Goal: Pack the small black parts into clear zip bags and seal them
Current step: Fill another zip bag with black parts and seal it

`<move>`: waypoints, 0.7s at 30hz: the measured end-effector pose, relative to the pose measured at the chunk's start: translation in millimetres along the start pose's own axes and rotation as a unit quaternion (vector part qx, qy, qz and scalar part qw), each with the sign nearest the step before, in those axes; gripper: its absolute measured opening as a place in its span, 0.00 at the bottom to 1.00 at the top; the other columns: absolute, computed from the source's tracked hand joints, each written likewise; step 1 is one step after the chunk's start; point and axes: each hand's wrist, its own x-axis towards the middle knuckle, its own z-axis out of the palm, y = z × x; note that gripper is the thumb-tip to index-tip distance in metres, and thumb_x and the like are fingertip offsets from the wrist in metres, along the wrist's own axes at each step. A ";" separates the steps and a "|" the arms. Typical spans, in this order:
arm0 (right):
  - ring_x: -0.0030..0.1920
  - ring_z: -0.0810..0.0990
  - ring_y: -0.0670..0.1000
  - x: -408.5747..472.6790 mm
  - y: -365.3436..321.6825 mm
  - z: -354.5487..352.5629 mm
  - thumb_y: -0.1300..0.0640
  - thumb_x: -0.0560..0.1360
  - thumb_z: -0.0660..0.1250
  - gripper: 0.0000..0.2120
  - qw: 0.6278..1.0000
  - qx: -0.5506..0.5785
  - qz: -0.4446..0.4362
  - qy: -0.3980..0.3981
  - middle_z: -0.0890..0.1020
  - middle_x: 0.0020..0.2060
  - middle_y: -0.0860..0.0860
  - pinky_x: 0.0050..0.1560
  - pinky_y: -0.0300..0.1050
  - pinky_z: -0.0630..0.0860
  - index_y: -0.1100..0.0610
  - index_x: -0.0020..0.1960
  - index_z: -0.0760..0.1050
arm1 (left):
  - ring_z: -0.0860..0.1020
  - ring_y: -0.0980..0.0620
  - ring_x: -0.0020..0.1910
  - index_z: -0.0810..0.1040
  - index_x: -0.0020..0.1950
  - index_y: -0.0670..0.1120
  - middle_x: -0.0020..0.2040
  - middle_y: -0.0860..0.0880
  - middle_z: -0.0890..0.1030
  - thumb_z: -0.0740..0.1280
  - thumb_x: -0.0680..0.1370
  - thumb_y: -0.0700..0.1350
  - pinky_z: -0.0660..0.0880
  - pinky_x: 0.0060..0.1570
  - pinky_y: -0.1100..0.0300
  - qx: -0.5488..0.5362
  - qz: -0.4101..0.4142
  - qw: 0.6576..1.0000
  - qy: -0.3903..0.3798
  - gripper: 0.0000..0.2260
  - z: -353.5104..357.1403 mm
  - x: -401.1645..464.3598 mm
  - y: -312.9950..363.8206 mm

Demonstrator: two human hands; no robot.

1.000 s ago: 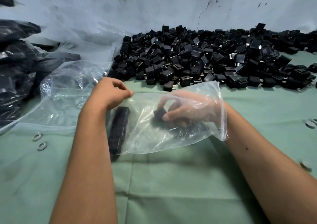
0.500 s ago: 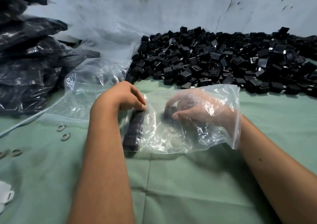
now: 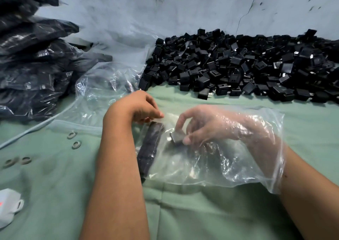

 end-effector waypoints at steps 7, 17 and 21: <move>0.29 0.83 0.46 18.0 18.3 21.5 0.40 0.64 0.80 0.17 0.980 0.025 -0.042 0.194 0.85 0.36 0.46 0.29 0.36 0.76 0.39 0.49 0.79 | 0.71 0.50 0.26 0.79 0.45 0.43 0.28 0.46 0.77 0.78 0.74 0.37 0.68 0.26 0.63 -0.048 -0.043 0.996 0.059 0.08 9.2 11.8 -8.4; 0.37 0.88 0.54 18.8 1.3 33.4 0.32 0.57 0.75 0.34 0.967 0.026 0.050 0.248 0.87 0.39 0.54 0.37 0.50 0.83 0.53 0.53 0.74 | 0.83 0.45 0.49 0.84 0.38 0.49 0.44 0.48 0.85 0.78 0.75 0.44 0.80 0.58 0.50 -0.015 -0.039 0.976 0.212 0.07 11.1 21.3 -9.7; 0.42 0.88 0.61 18.4 9.6 37.5 0.47 0.66 0.77 0.23 0.958 0.160 0.035 0.234 0.87 0.43 0.58 0.43 0.60 0.84 0.58 0.52 0.71 | 0.83 0.46 0.50 0.83 0.38 0.51 0.44 0.50 0.85 0.76 0.76 0.44 0.81 0.57 0.51 -0.018 -0.042 0.971 0.233 0.08 14.0 23.0 -12.3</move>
